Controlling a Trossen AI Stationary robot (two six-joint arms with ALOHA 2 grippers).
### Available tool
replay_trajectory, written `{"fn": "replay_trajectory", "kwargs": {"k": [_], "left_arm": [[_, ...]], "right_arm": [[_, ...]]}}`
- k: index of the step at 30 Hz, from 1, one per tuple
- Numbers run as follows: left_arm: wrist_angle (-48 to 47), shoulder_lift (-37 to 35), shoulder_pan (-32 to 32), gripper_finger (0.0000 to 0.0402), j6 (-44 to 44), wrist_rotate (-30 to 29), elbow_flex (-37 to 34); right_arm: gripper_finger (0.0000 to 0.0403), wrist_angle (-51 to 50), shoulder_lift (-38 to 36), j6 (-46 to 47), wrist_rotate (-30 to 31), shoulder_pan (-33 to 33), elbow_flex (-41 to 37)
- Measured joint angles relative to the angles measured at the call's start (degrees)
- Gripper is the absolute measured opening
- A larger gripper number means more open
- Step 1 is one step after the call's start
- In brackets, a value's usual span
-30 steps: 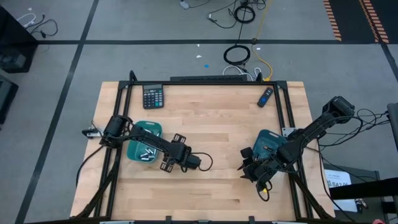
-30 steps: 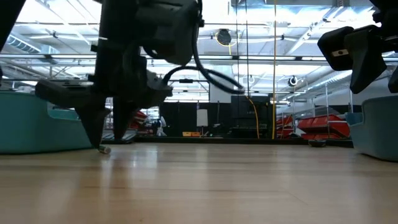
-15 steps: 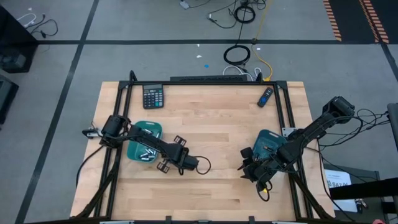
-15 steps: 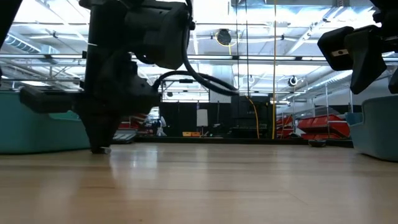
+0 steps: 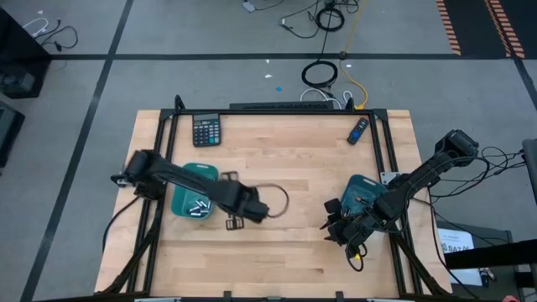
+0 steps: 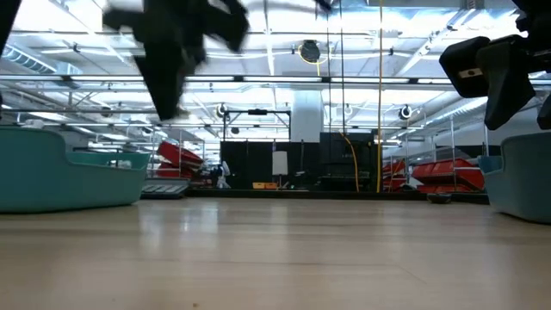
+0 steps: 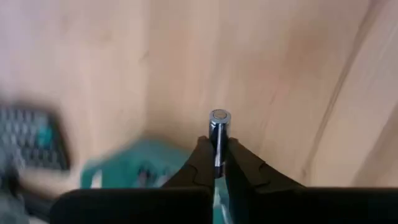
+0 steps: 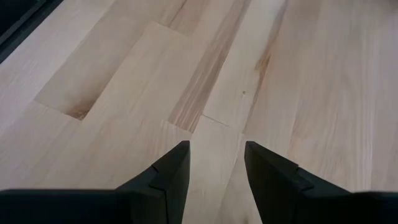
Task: Sort batteries
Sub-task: Put the white battery into the left blue bin, then return to Home Position
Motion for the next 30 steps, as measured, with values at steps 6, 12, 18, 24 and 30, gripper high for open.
{"fn": "replay_trajectory", "kwargs": {"k": [6,12,18,24,30], "left_arm": [[-10.2,-8.8,-0.8,0.0020,-19.5,5.6,-0.7],[-9.9,-16.7,-4.2,0.0021,-32.2,5.2,-11.7],[-3.0,-23.1,-5.9,0.0117,-36.2,-4.0,-22.2],[-1.5,-30.2,-6.6,0.0160,-36.2,-18.6,-32.8],[-1.6,-36.5,-7.7,0.0163,-40.6,-25.7,-42.7]], "right_arm": [[0.0145,-0.5,0.0,0.6,0.0,0.0,0.0],[0.0145,-0.5,0.0,0.9,0.0,0.0,0.0],[0.0145,-2.9,0.0,1.3,0.0,0.0,0.1],[0.0145,-13.4,0.0,4.3,6.0,0.0,0.0],[0.0145,-14.4,-5.8,10.4,10.6,-0.1,0.4]]}}
